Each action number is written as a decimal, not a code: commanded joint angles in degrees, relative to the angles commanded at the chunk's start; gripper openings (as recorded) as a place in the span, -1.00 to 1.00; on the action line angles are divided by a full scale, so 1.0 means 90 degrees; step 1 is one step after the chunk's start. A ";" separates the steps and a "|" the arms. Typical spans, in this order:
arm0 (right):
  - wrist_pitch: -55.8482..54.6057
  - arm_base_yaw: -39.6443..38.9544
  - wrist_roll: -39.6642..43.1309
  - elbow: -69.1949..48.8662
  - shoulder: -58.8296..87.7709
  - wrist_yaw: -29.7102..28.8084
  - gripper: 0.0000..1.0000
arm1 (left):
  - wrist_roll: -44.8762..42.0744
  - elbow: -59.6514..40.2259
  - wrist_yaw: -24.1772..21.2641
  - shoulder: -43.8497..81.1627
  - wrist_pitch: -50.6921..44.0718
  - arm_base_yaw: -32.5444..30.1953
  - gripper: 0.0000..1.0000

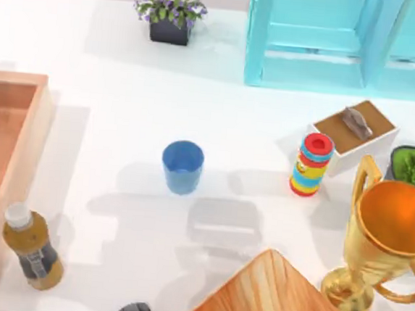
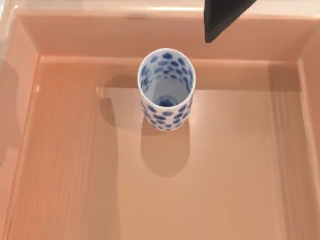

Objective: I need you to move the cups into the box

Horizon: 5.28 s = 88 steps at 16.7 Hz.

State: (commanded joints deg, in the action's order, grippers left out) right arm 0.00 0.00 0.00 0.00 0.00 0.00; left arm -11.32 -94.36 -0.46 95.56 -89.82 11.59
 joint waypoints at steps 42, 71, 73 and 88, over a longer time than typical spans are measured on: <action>0.0000 0.0000 0.0000 0.0000 0.0000 0.0000 1.00 | 0.6561 -0.1831 0.0022 0.4484 0.2767 -0.5289 0.10; 0.0000 0.0000 0.0000 0.0000 0.0000 0.0000 1.00 | 0.5302 -0.1670 0.0038 0.2846 0.1296 -0.4015 -1.00; 0.0000 0.0000 0.0000 0.0000 0.0000 0.0000 1.00 | 0.5286 -0.1682 0.0047 0.2856 0.1305 -0.4029 -1.00; 0.0000 0.0000 0.0000 0.0000 0.0000 0.0000 1.00 | 0.0351 0.0369 0.0189 0.0635 0.1223 -0.0504 -1.00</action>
State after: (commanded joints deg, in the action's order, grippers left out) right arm 0.00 0.00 0.00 0.00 0.00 0.00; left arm -8.17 -91.04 1.24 101.28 -78.82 7.05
